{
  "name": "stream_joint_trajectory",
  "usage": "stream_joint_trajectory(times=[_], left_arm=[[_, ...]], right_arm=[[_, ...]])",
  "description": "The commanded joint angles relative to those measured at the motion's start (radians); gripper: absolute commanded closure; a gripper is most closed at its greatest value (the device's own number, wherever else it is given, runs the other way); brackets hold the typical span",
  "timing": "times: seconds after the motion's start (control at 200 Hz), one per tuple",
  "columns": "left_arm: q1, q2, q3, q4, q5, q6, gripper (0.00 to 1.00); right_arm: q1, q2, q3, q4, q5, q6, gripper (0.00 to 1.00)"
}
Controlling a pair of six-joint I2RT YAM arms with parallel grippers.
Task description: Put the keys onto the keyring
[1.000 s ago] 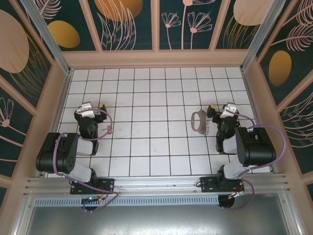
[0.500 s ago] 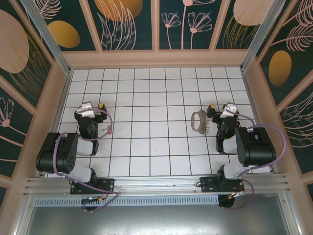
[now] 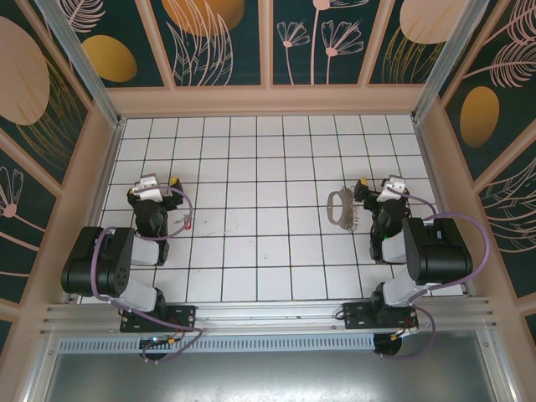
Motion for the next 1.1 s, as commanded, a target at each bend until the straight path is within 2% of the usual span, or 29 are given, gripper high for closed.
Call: stream_joint_trajectory(times=[0.0, 0.28, 0.355, 0.405, 0.51, 0.611, 0.771, 0.931, 1.091], left_arm=[[0.007, 0.001, 0.005, 0.025, 0.015, 0.015, 0.01], [0.007, -0.004, 0.001, 0.029, 0.015, 0.015, 0.01], [0.007, -0.015, 0.007, 0.015, 0.021, 0.019, 0.01], [0.007, -0.049, 0.038, -0.065, 0.039, 0.028, 0.01], [0.006, -0.135, 0.182, -0.406, 0.013, -0.001, 0.01], [0.002, -0.205, 0.242, -0.545, 0.023, -0.080, 0.01], [-0.035, -0.279, 0.353, -0.752, 0.099, -0.162, 0.01], [-0.073, -0.328, 0.400, -0.826, 0.203, -0.245, 0.01], [-0.126, -0.340, 0.446, -0.885, 0.298, -0.285, 0.01]], right_arm=[[0.005, 0.006, 0.005, 0.036, 0.022, 0.016, 0.01], [0.005, 0.005, 0.004, 0.039, 0.025, 0.016, 0.01], [0.025, 0.001, -0.004, 0.054, 0.124, 0.023, 0.01], [0.034, -0.006, -0.018, 0.078, 0.131, 0.014, 0.01], [0.067, -0.007, -0.059, 0.163, 0.150, -0.024, 0.01], [0.075, -0.007, -0.081, 0.208, 0.152, -0.032, 0.01], [0.055, -0.018, -0.032, 0.101, 0.127, -0.010, 0.01], [-0.009, -0.043, 0.040, -0.068, 0.011, 0.031, 0.01], [-0.007, -0.129, 0.176, -0.370, -0.007, 0.017, 0.01]])
